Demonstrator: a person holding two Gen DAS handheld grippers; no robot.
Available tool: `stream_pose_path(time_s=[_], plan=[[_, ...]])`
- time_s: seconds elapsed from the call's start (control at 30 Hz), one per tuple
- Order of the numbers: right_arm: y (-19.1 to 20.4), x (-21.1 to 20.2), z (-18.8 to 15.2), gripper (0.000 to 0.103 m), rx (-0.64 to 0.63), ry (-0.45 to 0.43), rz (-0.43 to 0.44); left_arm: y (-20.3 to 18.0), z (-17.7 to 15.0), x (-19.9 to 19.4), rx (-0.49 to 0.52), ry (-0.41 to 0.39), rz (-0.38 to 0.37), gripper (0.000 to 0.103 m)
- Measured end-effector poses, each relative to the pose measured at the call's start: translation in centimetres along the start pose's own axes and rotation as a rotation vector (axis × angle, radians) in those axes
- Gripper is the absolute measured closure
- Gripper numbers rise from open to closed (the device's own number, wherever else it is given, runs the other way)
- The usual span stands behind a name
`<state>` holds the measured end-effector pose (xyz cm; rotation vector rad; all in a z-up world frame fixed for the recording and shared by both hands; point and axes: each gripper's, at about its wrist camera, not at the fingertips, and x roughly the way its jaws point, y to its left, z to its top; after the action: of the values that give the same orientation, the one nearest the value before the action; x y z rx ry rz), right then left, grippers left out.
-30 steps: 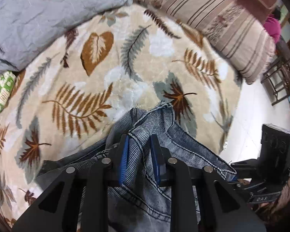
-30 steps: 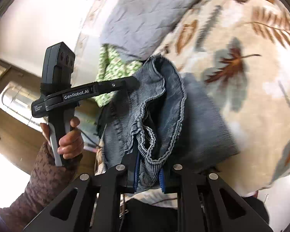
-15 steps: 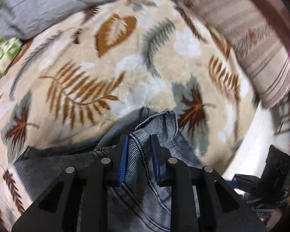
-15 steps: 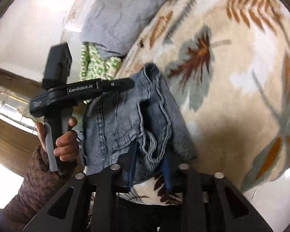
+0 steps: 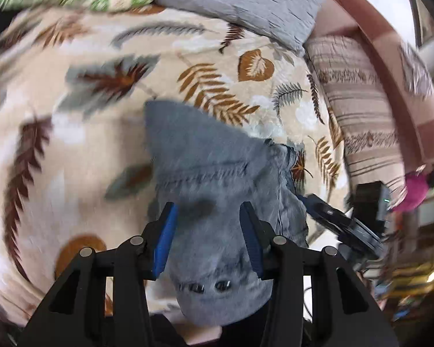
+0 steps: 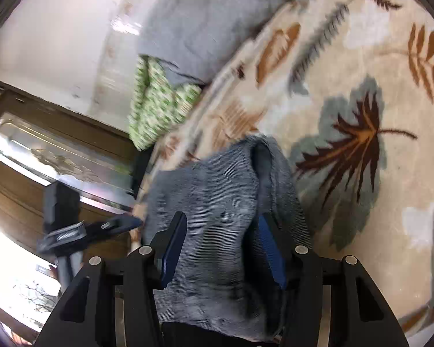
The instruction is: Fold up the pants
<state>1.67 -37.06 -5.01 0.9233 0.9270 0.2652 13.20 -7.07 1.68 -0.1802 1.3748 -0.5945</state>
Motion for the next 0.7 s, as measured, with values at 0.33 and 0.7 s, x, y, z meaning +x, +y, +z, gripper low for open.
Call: stream_pose_path(time_s=[0.33,0.7], plan=[[3.1,0.6,1.0,0.097,-0.141,0.042,0.024,0.8,-1.5,1.4,-0.107,0.007,-0.031,0.058],[3.1,2.9,0.1,0.094,-0.428,0.125,-0.279,1.1,-2.1,5.3,-0.122,0.016,0.197,0.033]])
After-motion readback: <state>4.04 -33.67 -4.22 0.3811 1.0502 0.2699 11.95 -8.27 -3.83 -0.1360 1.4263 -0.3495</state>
